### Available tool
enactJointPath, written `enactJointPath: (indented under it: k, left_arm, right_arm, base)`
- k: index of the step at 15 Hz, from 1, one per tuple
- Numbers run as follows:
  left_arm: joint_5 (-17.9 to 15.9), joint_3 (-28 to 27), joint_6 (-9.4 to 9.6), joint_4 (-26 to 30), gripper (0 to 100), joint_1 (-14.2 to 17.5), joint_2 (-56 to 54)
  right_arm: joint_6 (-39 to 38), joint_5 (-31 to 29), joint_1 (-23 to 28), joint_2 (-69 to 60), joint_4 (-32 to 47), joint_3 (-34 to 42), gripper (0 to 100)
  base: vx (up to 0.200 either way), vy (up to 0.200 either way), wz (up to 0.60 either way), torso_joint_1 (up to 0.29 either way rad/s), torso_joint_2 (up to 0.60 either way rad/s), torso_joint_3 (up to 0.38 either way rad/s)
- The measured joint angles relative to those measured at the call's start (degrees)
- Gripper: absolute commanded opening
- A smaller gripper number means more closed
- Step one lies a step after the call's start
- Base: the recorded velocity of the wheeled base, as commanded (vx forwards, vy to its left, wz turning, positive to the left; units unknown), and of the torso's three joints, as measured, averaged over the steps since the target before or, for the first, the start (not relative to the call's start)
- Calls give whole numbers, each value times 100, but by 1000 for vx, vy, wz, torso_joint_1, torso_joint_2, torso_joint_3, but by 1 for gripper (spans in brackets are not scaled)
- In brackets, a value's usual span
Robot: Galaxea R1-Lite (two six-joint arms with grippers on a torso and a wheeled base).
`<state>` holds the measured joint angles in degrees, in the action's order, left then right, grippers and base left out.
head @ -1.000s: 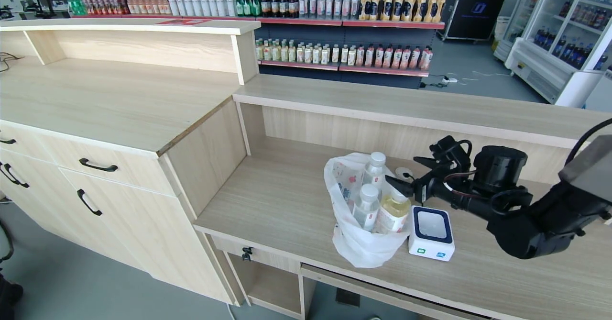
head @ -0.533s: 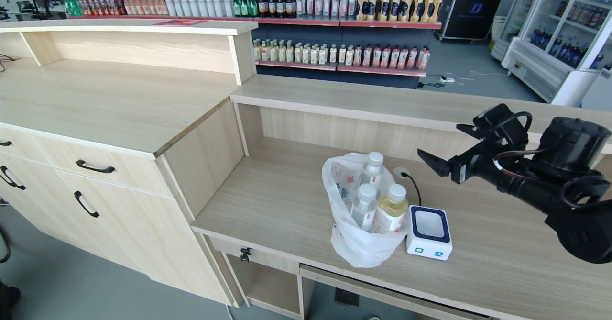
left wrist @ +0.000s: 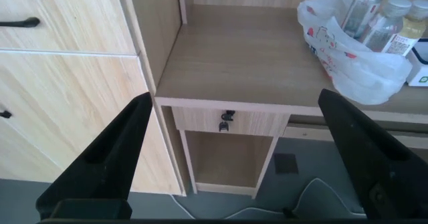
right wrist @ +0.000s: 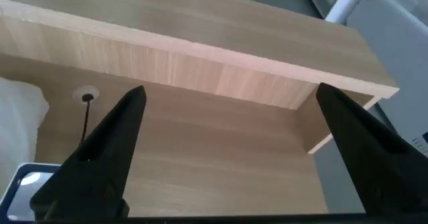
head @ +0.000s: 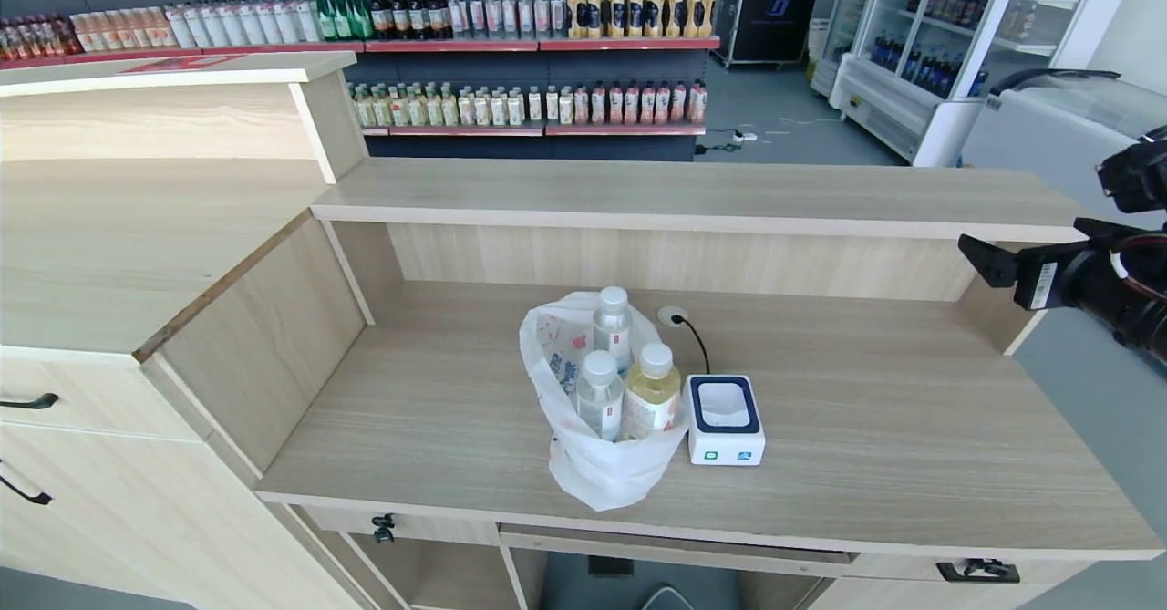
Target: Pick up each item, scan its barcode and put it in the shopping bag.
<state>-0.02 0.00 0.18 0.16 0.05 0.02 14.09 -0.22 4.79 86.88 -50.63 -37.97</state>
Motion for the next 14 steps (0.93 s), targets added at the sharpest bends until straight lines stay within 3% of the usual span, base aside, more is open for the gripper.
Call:
enactJointPath:
  k: [2, 4, 8, 11, 14]
  left_arm:
    - [2, 0, -2, 2, 100, -7, 0]
    - [2, 0, 0, 2, 100, 0, 0]
    - [0, 0, 0, 0, 100, 2, 0]
    - [2, 0, -2, 0, 100, -5, 0]
    - [2, 0, 0, 2, 100, -10, 0]
  right_arm:
    - [-123, 27, 162, -452, 24, 656, 100]
    - [-165, 51, 149, -1003, 57, 1264, 100]
    - [-249, 133, -380, -1880, 374, 1563, 100]
    - [-818, 128, -716, -2413, 829, 1762, 100]
    - [-1065, 130, -869, -3234, 985, 2693, 100]
  base:
    - [0, 0, 0, 0, 0, 0]
    - [0, 0, -600, -5, 2, 7]
    - [0, 0, 0, 0, 0, 0]
    - [0, 0, 0, 0, 0, 0]
    - [0, 0, 0, 0, 0, 0]
